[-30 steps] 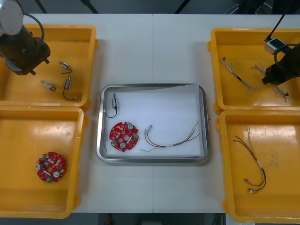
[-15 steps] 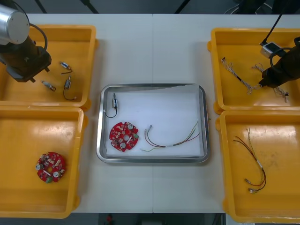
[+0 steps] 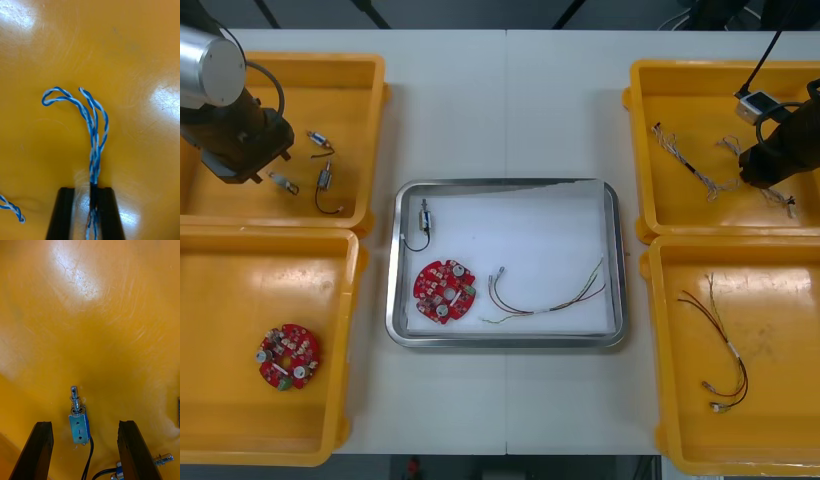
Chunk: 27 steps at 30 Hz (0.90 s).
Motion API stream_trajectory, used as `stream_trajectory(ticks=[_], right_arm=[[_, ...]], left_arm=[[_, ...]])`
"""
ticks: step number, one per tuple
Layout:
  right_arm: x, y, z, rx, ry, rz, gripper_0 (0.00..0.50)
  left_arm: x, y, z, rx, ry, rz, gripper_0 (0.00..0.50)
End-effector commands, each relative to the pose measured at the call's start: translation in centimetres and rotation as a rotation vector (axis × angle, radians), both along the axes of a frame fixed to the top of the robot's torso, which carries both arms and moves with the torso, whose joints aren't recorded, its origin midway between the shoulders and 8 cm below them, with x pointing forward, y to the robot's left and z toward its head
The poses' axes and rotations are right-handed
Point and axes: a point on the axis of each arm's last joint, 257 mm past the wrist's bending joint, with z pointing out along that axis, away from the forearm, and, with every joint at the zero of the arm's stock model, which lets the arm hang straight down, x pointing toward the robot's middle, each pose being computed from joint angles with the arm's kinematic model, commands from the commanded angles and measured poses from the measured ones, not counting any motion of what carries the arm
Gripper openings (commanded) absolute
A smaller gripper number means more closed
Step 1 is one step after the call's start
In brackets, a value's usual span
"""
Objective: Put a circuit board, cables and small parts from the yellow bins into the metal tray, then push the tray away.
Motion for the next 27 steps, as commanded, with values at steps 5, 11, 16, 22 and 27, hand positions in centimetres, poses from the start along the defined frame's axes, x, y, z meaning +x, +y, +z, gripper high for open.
stream_trajectory(ticks=[5, 11, 16, 22, 27], right_arm=[[0.0, -0.9, 0.8, -0.042, -0.001, 0.035, 0.000], [0.4, -1.5, 3.3, -0.080, -0.034, 0.092, 0.000], [-0.3, -1.3, 7.1, -0.082, -0.041, 0.164, 0.000], [-2.0, 0.0, 11.0, -0.073, -0.023, 0.256, 0.000], [-3.3, 1.6, 14.9, -0.127, -0.020, 0.361, 0.000]], left_arm=[[-0.6, 0.2, -2.2, -0.010, 0.013, -0.007, 0.500], [-0.9, 0.2, -2.7, -0.012, 0.024, -0.011, 0.500], [-1.1, -0.2, -3.2, -0.022, 0.031, -0.023, 0.500], [-1.1, -0.4, -3.9, -0.003, 0.033, -0.040, 0.500], [-0.9, -0.5, -3.9, -0.005, 0.026, -0.043, 0.500]])
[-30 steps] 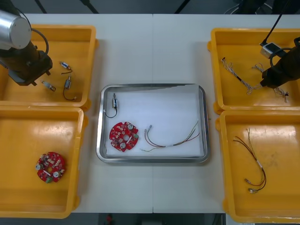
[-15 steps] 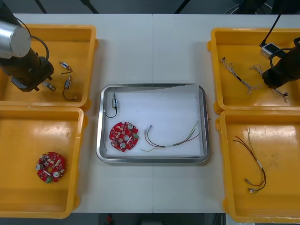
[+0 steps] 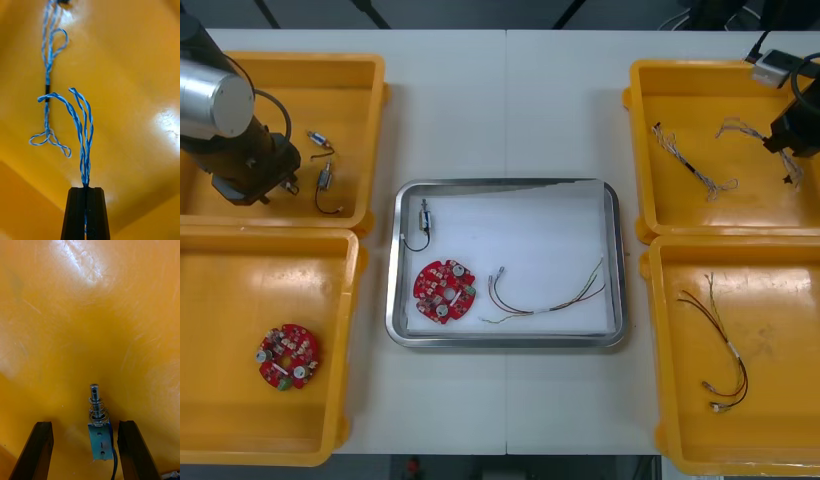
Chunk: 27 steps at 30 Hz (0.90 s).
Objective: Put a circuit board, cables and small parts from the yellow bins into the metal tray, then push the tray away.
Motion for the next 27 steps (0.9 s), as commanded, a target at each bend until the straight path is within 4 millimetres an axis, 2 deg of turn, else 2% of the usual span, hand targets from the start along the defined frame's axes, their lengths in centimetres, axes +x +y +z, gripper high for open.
stream_trajectory(ticks=[1, 2, 3, 4, 6, 8, 17, 22, 27], right_arm=[[0.0, -0.3, 7.0, -0.061, -0.087, 0.083, 0.000], [-0.3, 0.3, 7.8, -0.077, -0.088, 0.108, 0.000], [-0.5, 0.8, 8.3, -0.093, -0.088, 0.131, 0.000], [-0.8, 1.9, 8.7, -0.107, -0.088, 0.165, 0.000], [-1.0, 2.9, 9.0, -0.116, -0.088, 0.194, 0.000], [-1.4, 4.3, 9.5, -0.111, -0.089, 0.228, 0.000], [-3.0, 11.1, 10.9, -0.028, -0.080, 0.344, 0.000], [-3.8, 14.7, 11.1, -0.012, -0.086, 0.371, 0.000], [-4.7, 19.3, 10.3, 0.001, -0.095, 0.433, 0.000]], left_arm=[[0.1, -0.5, -0.4, 0.004, 0.001, -0.031, 0.500], [0.1, -0.5, -0.4, 0.004, 0.001, -0.033, 0.488], [0.1, -0.5, -0.4, 0.005, 0.002, -0.037, 0.365], [0.1, -0.7, -0.4, 0.002, 0.003, -0.042, 0.189], [0.0, -0.7, -0.5, -0.001, 0.004, -0.042, 0.078], [0.0, -0.7, -0.5, -0.001, 0.004, -0.042, 0.005], [0.0, -0.2, -0.7, 0.020, 0.006, -0.051, 0.000], [0.2, 1.4, 0.9, 0.074, 0.002, -0.096, 0.000], [0.4, 2.3, 2.5, 0.093, -0.006, -0.133, 0.000]])
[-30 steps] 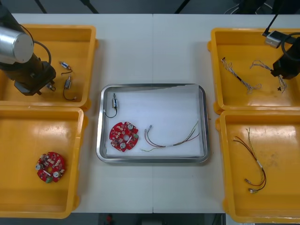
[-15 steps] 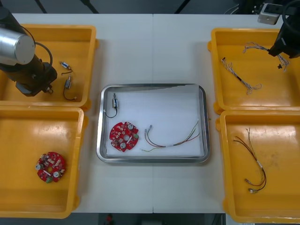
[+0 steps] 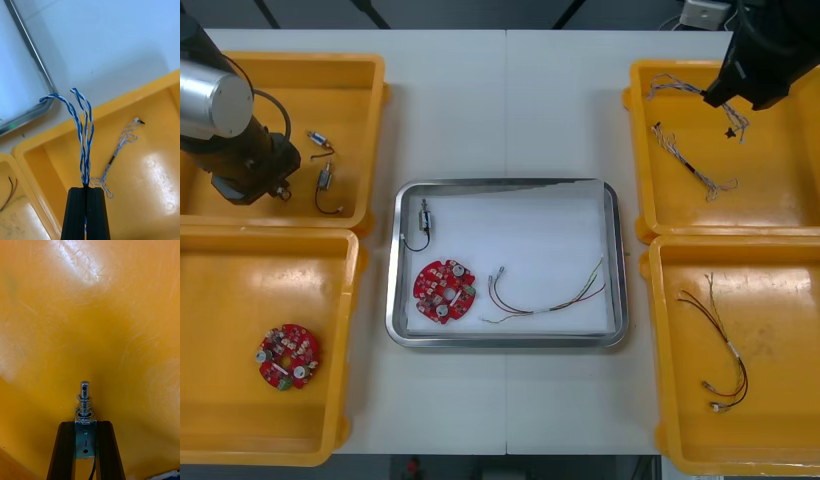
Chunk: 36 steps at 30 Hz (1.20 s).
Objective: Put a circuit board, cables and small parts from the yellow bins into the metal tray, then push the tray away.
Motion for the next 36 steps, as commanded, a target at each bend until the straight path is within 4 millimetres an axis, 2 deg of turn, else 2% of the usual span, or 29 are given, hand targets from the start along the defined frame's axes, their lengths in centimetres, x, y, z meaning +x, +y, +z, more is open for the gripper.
stream_trajectory(ticks=[1, 5, 10, 16, 22, 27, 31, 36], right_arm=[[-0.8, 5.4, 0.8, 0.029, -0.038, 0.103, 0.000], [-1.7, 9.4, -0.3, 0.039, -0.053, 0.187, 0.000], [-2.7, 12.7, -1.5, 0.031, -0.061, 0.255, 0.000], [-3.3, 14.9, -4.3, -0.023, -0.071, 0.316, 0.000], [-3.0, 16.3, -8.4, -0.096, -0.081, 0.353, 0.000], [-3.3, 17.2, -11.9, -0.122, -0.044, 0.363, 0.000], [-3.6, 18.0, -14.2, -0.136, -0.023, 0.372, 0.000], [-3.5, 19.1, -17.0, -0.149, -0.013, 0.373, 0.000]], left_arm=[[0.4, 2.4, 2.7, 0.083, -0.012, -0.113, 0.000], [0.9, 2.9, 4.6, 0.098, -0.033, -0.145, 0.000], [1.7, 3.2, 6.9, 0.103, -0.067, -0.147, 0.000], [1.8, 4.2, 9.9, 0.110, -0.086, -0.143, 0.000], [0.5, 4.0, 12.1, 0.098, -0.052, -0.161, 0.000], [-0.5, 2.8, 13.4, 0.094, -0.030, -0.199, 0.000], [-1.7, 1.0, 14.4, 0.101, -0.005, -0.247, 0.000], [-3.2, -2.3, 15.2, 0.099, 0.022, -0.319, 0.000]])
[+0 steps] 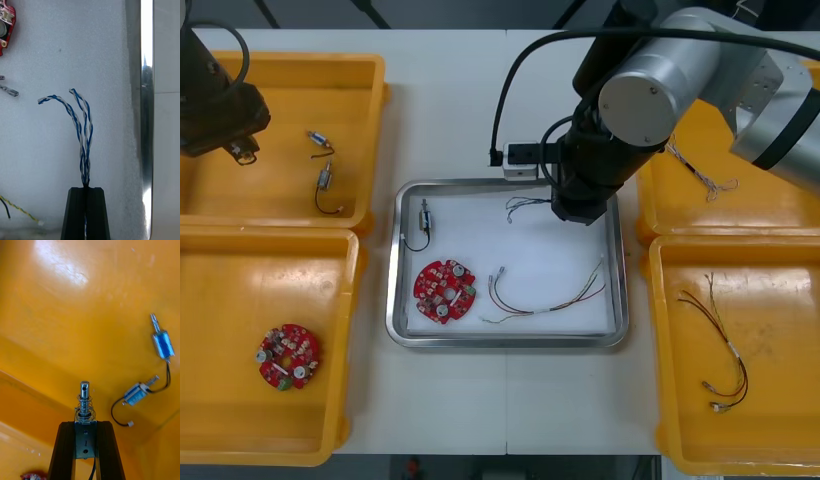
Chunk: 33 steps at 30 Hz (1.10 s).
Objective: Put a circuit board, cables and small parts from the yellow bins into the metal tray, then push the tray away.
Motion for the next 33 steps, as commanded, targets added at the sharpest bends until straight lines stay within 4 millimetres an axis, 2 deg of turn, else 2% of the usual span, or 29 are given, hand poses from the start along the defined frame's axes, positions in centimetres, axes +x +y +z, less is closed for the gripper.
stream_trajectory(ticks=[1, 6, 10, 14, 15, 16, 18, 27, 33], right_arm=[[-0.4, 1.7, -2.5, -0.001, 0.017, -0.005, 0.000], [-0.3, 2.0, -4.3, -0.007, 0.037, -0.016, 0.000], [-0.4, 2.1, -5.0, -0.030, 0.026, -0.006, 0.000], [-0.5, 2.2, -5.1, -0.031, 0.028, -0.007, 0.080], [-0.4, 2.3, -5.0, -0.027, 0.025, -0.005, 0.181], [-0.4, 2.3, -5.0, -0.025, 0.023, -0.006, 0.349], [-0.2, 2.2, -5.0, -0.027, 0.017, -0.006, 0.500], [0.4, 3.3, -3.1, 0.029, -0.030, 0.018, 0.500], [-0.3, 2.1, -0.6, 0.005, -0.022, 0.014, 0.500]], left_arm=[[-0.1, -1.4, 5.6, 0.010, -0.070, -0.072, 0.000], [-0.5, -3.8, 6.6, -0.007, -0.087, -0.116, 0.000], [-0.8, -5.6, 7.1, -0.026, -0.102, -0.155, 0.000], [-1.3, -7.7, 7.5, -0.045, -0.112, -0.203, 0.000], [-1.4, -8.3, 7.7, -0.052, -0.115, -0.214, 0.000], [-1.6, -8.7, 7.7, -0.052, -0.113, -0.224, 0.000], [-1.8, -9.3, 7.7, -0.047, -0.114, -0.241, 0.000], [-2.2, -9.6, 7.6, -0.024, -0.107, -0.256, 0.000], [-2.2, -9.6, 7.6, -0.024, -0.107, -0.256, 0.000]])
